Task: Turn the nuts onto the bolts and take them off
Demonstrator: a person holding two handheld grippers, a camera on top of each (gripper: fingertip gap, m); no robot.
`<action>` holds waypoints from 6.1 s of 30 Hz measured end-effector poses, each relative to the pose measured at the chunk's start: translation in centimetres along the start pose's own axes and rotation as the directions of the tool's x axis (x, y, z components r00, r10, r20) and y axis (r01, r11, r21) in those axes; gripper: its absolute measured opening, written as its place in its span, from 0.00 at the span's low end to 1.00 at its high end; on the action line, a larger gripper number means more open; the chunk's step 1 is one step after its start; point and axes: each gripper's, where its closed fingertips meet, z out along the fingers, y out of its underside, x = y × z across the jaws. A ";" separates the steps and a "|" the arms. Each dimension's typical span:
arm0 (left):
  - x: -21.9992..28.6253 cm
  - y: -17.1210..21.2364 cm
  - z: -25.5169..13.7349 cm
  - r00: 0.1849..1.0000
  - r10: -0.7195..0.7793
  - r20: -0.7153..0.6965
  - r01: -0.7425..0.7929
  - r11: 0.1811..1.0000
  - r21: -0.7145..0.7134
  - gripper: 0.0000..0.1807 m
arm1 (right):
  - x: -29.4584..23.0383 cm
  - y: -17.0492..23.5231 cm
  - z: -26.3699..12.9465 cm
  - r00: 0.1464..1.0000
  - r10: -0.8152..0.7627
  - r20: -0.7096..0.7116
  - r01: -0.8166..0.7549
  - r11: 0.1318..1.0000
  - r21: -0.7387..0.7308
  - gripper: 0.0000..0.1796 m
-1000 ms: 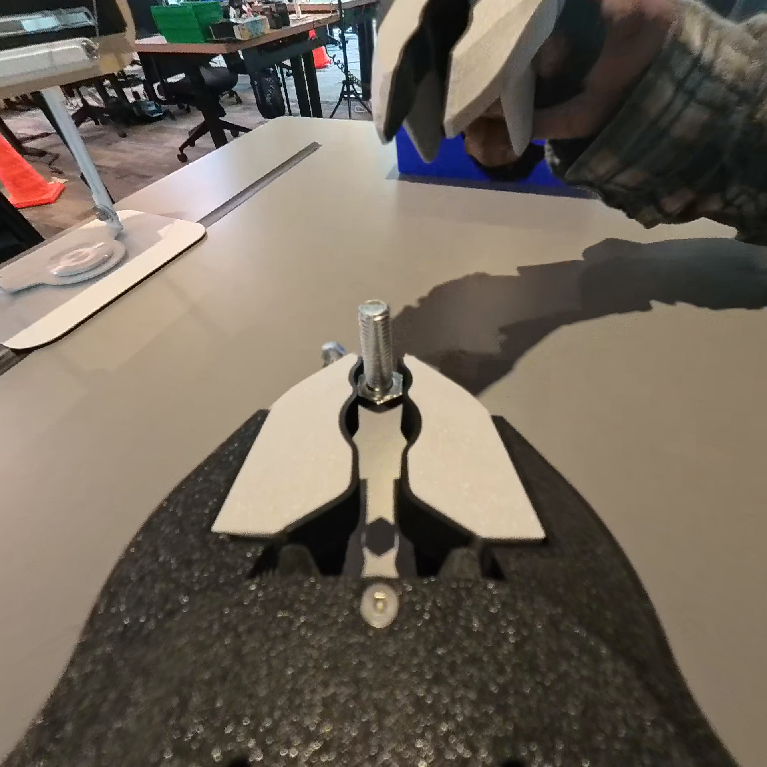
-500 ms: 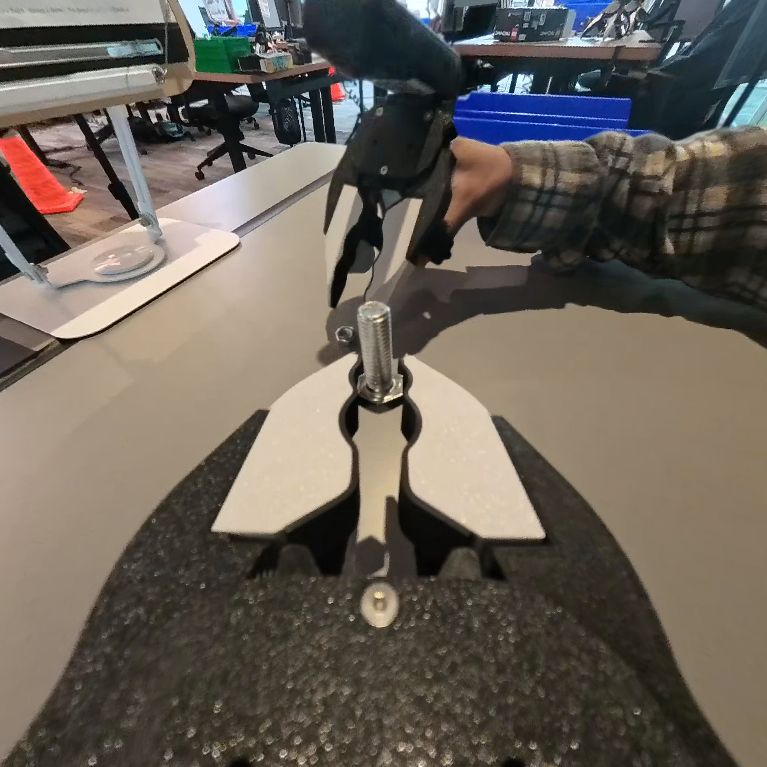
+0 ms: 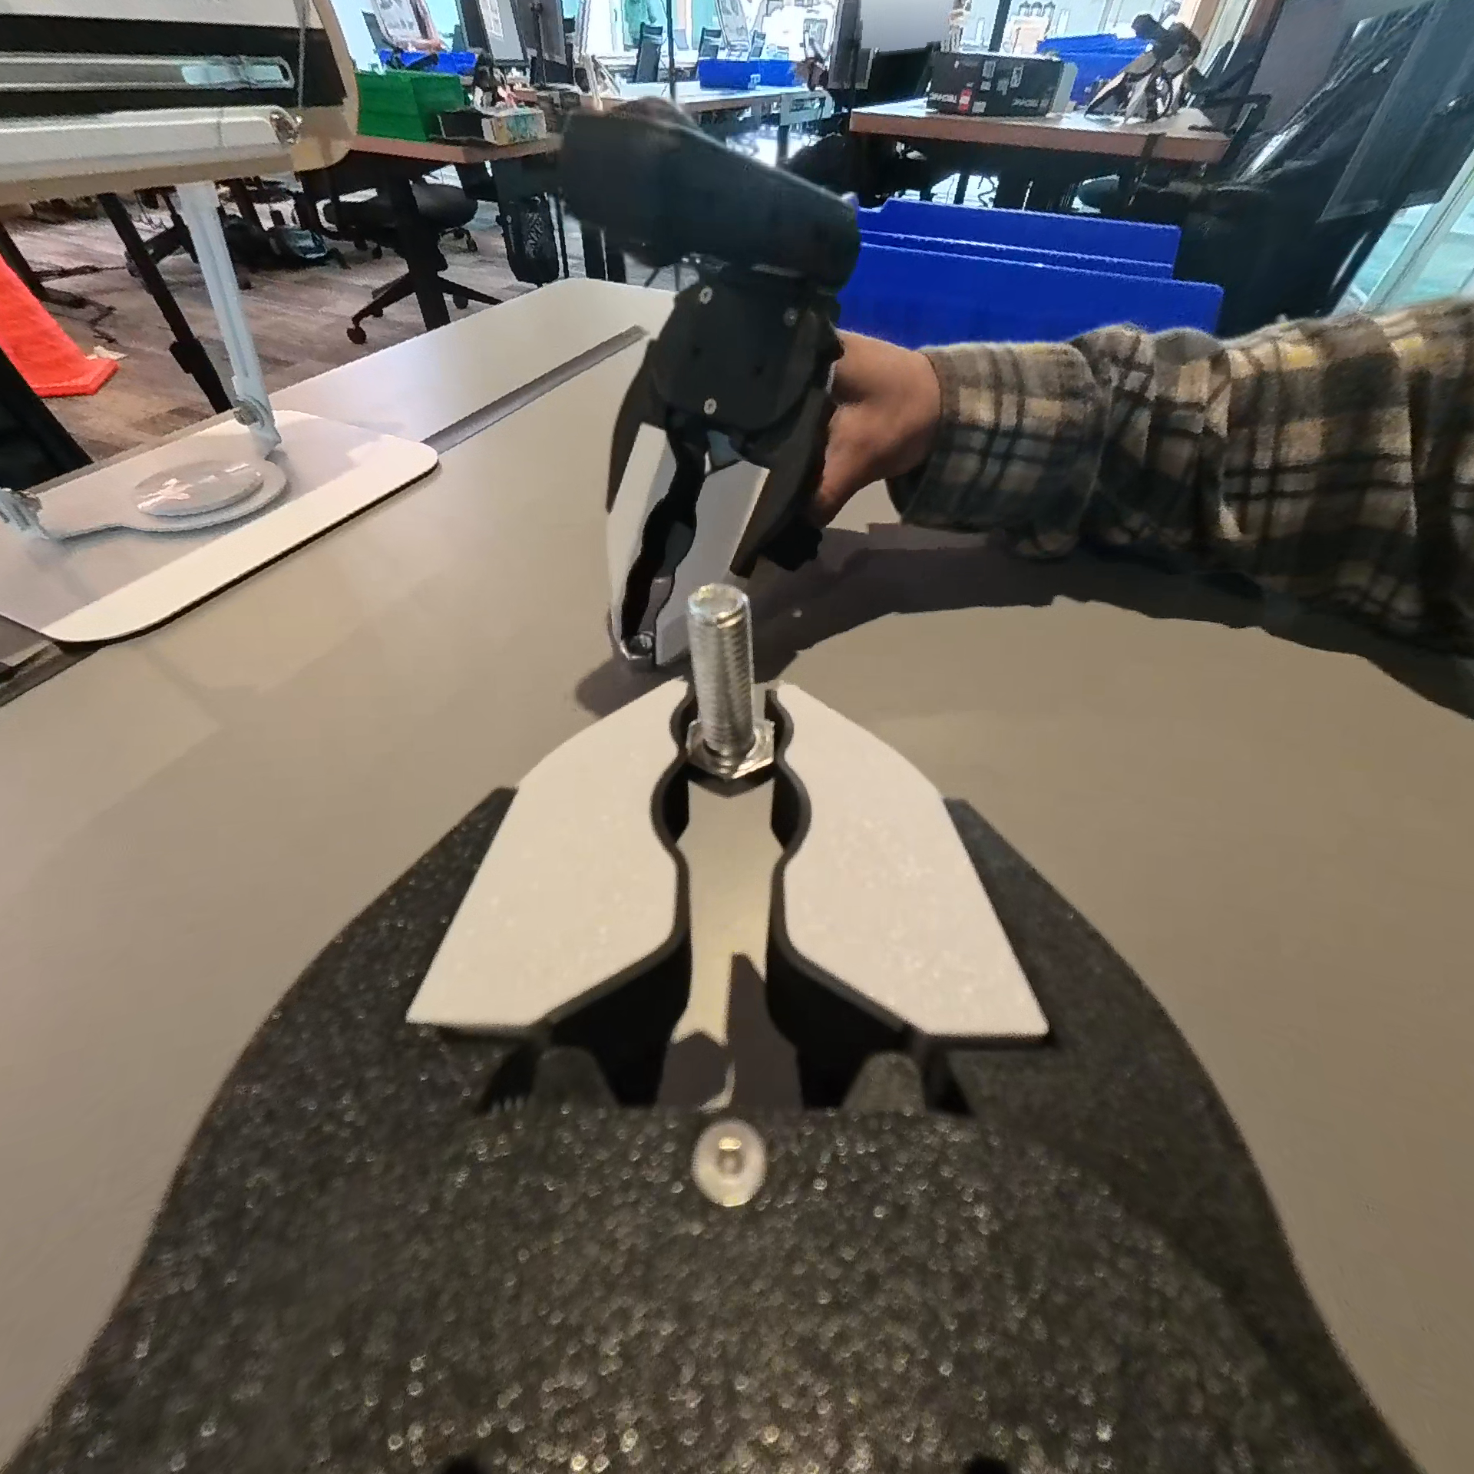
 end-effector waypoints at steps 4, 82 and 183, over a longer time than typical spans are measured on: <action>0.5 0.4 0.4 1.000 0.014 -0.019 -0.015 1.000 -0.022 0.08 | -1.7 -1.8 -2.9 0.998 0.058 0.020 -0.060 0.988 0.143 0.10; 4.8 0.5 1.9 0.985 0.012 -0.171 -0.021 0.998 -0.051 0.08 | -13.6 -12.4 -5.9 0.978 -0.119 0.170 0.013 0.852 0.523 0.05; 8.6 -3.6 -0.1 0.899 -0.043 -0.436 0.136 0.974 0.183 0.13 | -16.4 -12.8 -11.1 0.916 -0.270 0.296 -0.081 0.599 0.796 0.05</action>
